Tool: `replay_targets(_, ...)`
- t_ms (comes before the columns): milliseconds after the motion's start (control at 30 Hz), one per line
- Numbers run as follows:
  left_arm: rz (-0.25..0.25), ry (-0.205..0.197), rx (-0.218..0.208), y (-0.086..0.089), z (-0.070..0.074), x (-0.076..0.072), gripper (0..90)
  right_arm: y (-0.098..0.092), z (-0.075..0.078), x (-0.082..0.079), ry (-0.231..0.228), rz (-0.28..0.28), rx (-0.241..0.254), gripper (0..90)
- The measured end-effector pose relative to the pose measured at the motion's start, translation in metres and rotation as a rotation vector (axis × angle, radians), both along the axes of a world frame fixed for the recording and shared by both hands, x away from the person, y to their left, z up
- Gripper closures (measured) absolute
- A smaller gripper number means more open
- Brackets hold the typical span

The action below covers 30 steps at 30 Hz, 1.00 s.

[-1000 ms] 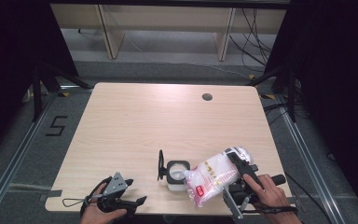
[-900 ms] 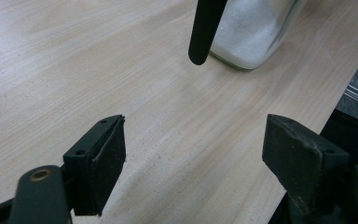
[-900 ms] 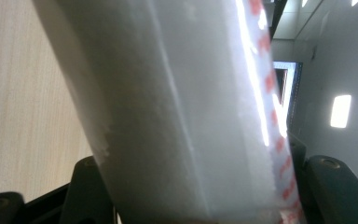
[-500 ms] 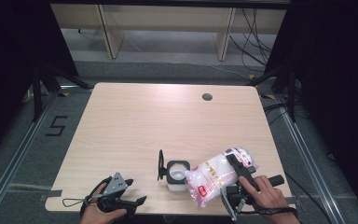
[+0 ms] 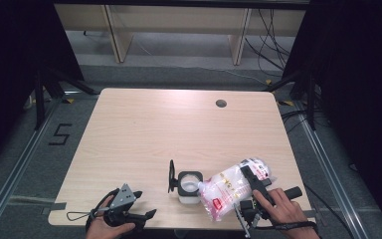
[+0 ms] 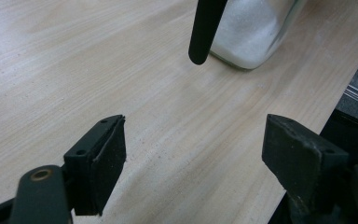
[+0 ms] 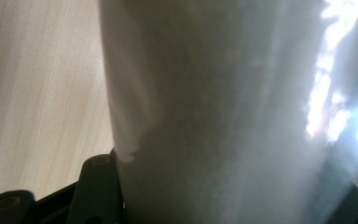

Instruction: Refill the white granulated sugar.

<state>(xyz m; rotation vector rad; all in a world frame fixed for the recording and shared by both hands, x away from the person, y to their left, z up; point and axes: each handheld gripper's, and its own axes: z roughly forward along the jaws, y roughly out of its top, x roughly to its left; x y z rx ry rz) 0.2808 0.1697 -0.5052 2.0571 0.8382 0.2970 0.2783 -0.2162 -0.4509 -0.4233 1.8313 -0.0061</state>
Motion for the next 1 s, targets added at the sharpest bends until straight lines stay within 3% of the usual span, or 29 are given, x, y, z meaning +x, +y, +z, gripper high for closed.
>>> replay_targets(133, 0.000, 0.000, 0.000, 0.000, 0.000, 0.000, 21.0, 0.000, 0.000, 0.000, 0.017, -0.007, 0.023, 47.8)
replay_targets(200, 0.000, -0.001, 0.000, 0.000, 0.000, 0.000, 21.1, 0.000, 0.003, 0.000, 0.024, 0.004, 0.003, 48.4)
replay_targets(233, -0.001, 0.000, 0.000, 0.000, 0.000, 0.000, 21.1, -0.002, 0.002, -0.001, 0.054, -0.031, 0.059, 48.6)
replay_targets(300, 0.000, 0.000, -0.001, 0.000, 0.000, 0.000, 21.3, -0.004, 0.005, -0.001, 0.080, -0.032, 0.081, 48.9)
replay_targets(333, 0.000, 0.000, -0.001, 0.000, 0.000, 0.000, 21.4, -0.004, 0.008, 0.001, 0.074, -0.005, 0.069, 49.0)
replay_targets(500, -0.001, 0.000, -0.001, 0.000, 0.000, 0.000, 21.5, -0.011, 0.004, 0.004, 0.174, 0.008, 0.227, 49.5)
replay_targets(533, -0.001, 0.000, -0.002, 0.000, 0.000, 0.000, 21.6, -0.011, 0.005, 0.005, 0.187, 0.025, 0.228, 49.5)
replay_targets(567, -0.001, -0.001, -0.001, 0.000, 0.000, 0.000, 21.7, -0.013, 0.003, 0.005, 0.208, 0.019, 0.268, 49.6)
replay_targets(633, -0.001, -0.001, -0.001, 0.000, 0.000, 0.000, 21.7, -0.013, 0.007, 0.009, 0.217, 0.066, 0.250, 49.6)
replay_targets(667, -0.001, -0.001, -0.002, 0.000, 0.000, 0.000, 21.7, -0.016, 0.002, 0.007, 0.260, 0.020, 0.335, 49.6)
replay_targets(700, 0.000, 0.000, -0.002, 0.000, 0.000, 0.000, 21.8, -0.016, 0.007, 0.010, 0.238, 0.073, 0.276, 49.6)
replay_targets(733, -0.008, -0.005, 0.028, 0.002, 0.001, 0.000, 21.8, -0.018, 0.004, 0.010, 0.265, 0.055, 0.327, 49.7)
replay_targets(767, -0.006, -0.003, 0.026, 0.002, 0.001, 0.000, 21.8, -0.019, 0.004, 0.011, 0.278, 0.056, 0.341, 49.7)
replay_targets(833, -0.003, -0.007, 0.020, 0.001, 0.001, 0.000, 21.8, -0.023, -0.001, 0.011, 0.329, 0.036, 0.431, 49.7)
replay_targets(867, -0.001, -0.001, -0.002, 0.000, 0.000, 0.000, 21.9, -0.024, -0.002, 0.013, 0.341, 0.043, 0.441, 49.7)
replay_targets(900, -0.011, -0.002, 0.018, 0.001, 0.001, 0.000, 21.9, -0.025, -0.002, 0.015, 0.344, 0.070, 0.443, 49.8)
replay_targets(967, 0.005, 0.016, 0.008, 0.000, 0.000, -0.001, 21.8, -0.027, -0.003, 0.017, 0.371, 0.070, 0.483, 49.8)
replay_targets(1000, 0.001, 0.009, 0.020, 0.001, 0.001, 0.000, 21.9, -0.028, -0.006, 0.015, 0.398, 0.042, 0.527, 49.8)
